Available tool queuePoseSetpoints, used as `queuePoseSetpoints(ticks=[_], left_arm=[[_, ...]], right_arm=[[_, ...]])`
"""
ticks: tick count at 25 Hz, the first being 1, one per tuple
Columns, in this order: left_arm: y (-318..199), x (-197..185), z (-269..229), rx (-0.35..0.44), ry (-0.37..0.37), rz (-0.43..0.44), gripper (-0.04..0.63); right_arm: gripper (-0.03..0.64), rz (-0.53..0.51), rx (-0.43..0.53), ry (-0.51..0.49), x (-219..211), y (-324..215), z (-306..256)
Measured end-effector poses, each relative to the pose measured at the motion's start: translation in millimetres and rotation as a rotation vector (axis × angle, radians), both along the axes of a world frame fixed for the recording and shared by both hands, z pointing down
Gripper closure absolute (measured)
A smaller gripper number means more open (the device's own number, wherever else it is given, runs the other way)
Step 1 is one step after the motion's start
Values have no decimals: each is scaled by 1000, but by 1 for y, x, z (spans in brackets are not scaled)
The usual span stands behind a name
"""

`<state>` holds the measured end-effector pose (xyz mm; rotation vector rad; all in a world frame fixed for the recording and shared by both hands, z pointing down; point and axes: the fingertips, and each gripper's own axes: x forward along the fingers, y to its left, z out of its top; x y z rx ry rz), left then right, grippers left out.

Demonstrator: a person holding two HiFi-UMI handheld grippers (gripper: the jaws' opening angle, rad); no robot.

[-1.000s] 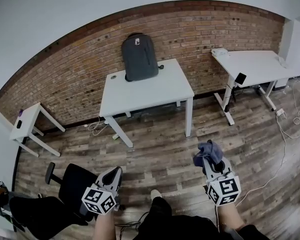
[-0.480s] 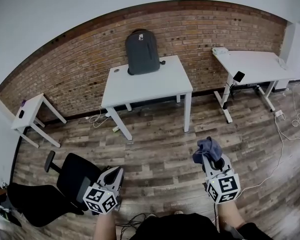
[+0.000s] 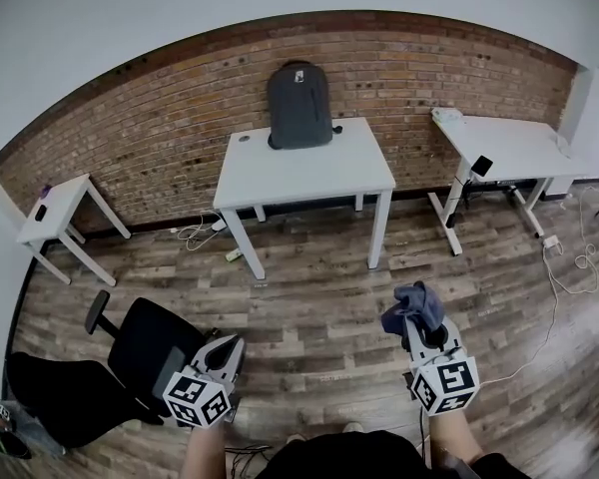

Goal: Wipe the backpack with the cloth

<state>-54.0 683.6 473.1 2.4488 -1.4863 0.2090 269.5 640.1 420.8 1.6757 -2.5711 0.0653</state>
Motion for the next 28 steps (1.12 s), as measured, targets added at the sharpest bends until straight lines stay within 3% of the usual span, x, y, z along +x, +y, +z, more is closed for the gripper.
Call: queuePoseSetpoints(ticks=[13, 28], left_arm=[[31, -45, 2, 1, 6, 17, 600], [50, -65, 1, 12, -23, 50, 600]], right_arm=[[552, 14, 15, 24, -43, 38, -2], [552, 85, 15, 65, -49, 67, -2]])
